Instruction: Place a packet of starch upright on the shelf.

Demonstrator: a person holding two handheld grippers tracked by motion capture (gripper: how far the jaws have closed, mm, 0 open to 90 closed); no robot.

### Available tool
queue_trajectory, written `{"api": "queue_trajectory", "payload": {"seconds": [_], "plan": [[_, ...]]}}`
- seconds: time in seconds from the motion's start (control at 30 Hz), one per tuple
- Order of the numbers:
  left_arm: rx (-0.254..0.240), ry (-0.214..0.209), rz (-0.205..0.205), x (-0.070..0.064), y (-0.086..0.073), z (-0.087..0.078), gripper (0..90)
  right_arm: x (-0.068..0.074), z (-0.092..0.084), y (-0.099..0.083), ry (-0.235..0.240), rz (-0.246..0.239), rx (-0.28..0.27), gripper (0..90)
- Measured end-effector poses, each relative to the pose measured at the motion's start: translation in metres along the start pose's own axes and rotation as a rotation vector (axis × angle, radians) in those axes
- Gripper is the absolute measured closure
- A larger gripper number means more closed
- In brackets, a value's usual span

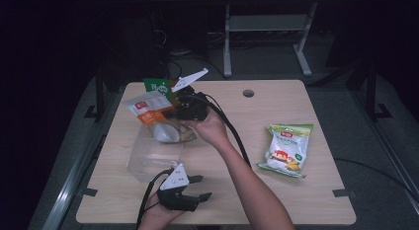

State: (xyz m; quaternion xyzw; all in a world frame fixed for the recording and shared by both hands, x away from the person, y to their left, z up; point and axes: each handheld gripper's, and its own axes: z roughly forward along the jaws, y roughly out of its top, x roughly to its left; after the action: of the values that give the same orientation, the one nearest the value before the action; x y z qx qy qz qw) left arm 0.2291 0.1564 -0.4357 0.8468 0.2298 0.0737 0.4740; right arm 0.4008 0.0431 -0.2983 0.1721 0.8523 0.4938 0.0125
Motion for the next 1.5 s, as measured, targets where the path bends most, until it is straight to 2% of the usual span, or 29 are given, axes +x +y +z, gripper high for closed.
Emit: {"api": "queue_trajectory", "payload": {"seconds": [0.13,0.33,0.6,0.67,0.7,0.8,0.87,0.9,1.0,1.07,1.37,1.47,1.5], "plan": [[0.010,-0.003,0.004,0.000,0.000,-0.001,37.2,0.000,0.020,-0.002,0.023,0.016,0.002,89.8],[0.012,-0.009,0.010,0.000,-0.001,-0.001,37.1,-0.001,0.036,-0.006,0.051,0.036,-0.001,89.8],[0.006,-0.015,-0.006,0.000,-0.002,-0.001,37.0,-0.006,0.059,-0.026,0.077,0.104,-0.004,89.8],[0.006,-0.015,0.005,0.000,-0.002,-0.001,36.9,-0.008,0.062,-0.030,0.083,0.109,-0.006,89.7],[0.010,-0.016,0.006,0.000,-0.002,0.000,36.9,-0.008,0.066,-0.036,0.086,0.127,-0.007,89.5],[0.010,-0.017,0.004,0.000,-0.002,0.000,37.0,-0.009,0.065,-0.036,0.070,0.121,-0.003,88.8],[0.008,-0.016,0.000,-0.001,-0.002,0.000,36.9,-0.007,0.064,-0.034,0.046,0.095,0.027,87.6],[0.009,-0.017,-0.003,-0.001,-0.002,0.000,36.9,-0.006,0.062,-0.033,0.019,0.073,0.051,83.2],[0.012,-0.018,0.002,-0.001,-0.002,0.001,36.8,-0.006,0.059,-0.034,0.018,0.062,0.072,82.4],[0.012,-0.019,0.001,-0.002,-0.002,0.001,36.8,-0.006,0.057,-0.036,-0.004,0.038,0.107,81.6],[0.014,-0.020,0.001,-0.002,-0.002,0.002,36.8,-0.008,0.051,-0.047,0.030,0.060,0.137,86.4],[0.013,-0.021,0.001,-0.002,-0.002,0.002,36.8,-0.010,0.052,-0.050,0.033,0.052,0.148,84.7],[0.014,-0.021,0.002,-0.002,-0.002,0.002,36.8,-0.010,0.052,-0.051,0.045,0.065,0.156,84.1]]}}
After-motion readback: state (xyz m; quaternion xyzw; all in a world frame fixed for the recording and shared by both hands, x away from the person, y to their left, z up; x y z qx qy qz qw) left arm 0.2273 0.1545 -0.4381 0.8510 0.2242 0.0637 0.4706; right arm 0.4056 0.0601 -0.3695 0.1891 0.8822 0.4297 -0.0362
